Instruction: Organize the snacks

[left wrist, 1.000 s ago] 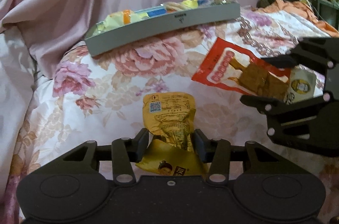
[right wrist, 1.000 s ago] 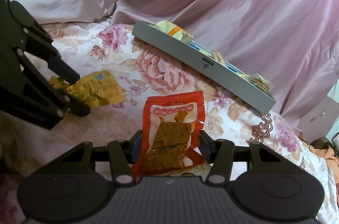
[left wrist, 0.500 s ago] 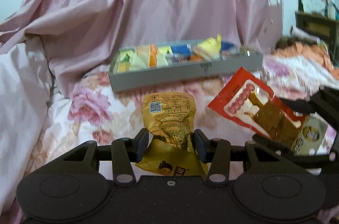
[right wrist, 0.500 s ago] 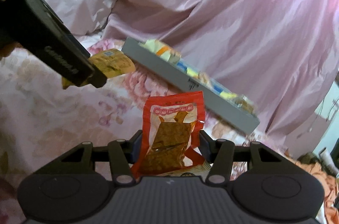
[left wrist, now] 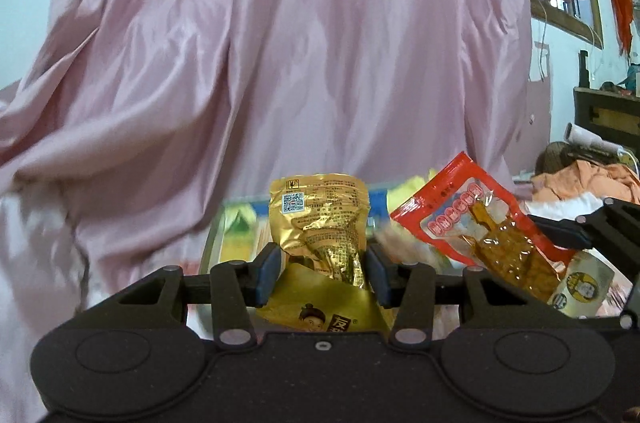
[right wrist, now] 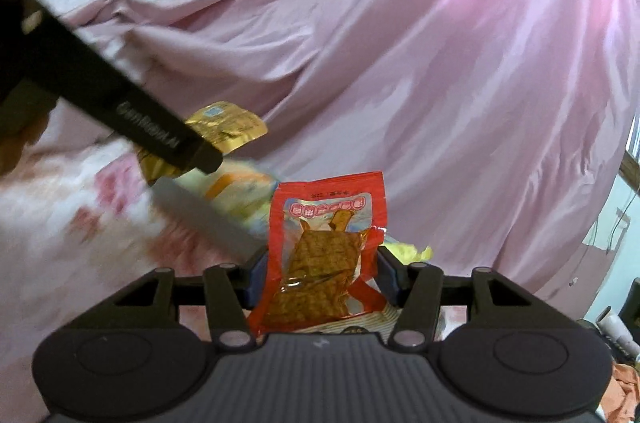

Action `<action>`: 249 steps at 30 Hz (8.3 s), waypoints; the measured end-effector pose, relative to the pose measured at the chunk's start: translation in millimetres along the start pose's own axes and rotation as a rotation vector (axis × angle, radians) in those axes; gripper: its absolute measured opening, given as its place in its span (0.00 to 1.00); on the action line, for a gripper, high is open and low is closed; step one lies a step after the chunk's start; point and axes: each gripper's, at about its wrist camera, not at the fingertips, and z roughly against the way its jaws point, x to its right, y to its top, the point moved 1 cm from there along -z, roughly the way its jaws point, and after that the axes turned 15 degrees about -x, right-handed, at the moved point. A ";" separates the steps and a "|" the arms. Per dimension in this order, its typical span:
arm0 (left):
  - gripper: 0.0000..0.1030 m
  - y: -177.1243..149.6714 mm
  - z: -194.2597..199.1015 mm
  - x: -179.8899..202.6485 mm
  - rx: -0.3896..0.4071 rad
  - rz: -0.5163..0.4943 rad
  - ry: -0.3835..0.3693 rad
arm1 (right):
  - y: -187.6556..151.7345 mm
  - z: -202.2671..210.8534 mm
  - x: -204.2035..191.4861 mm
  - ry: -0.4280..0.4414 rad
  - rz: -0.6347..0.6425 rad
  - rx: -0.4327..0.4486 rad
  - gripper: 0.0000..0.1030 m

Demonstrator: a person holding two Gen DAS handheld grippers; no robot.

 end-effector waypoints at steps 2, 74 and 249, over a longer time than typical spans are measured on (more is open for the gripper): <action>0.48 20.7 -16.0 -1.0 0.000 0.008 -0.011 | 15.3 -18.2 16.9 0.011 -0.046 -0.008 0.58; 0.99 83.9 -73.0 3.0 -0.010 0.269 -0.010 | 46.6 -86.6 106.2 0.034 -0.416 -0.015 1.00; 0.99 -155.5 130.1 -15.7 -0.004 0.180 0.091 | -66.0 111.9 -15.2 0.036 -0.433 -0.060 1.00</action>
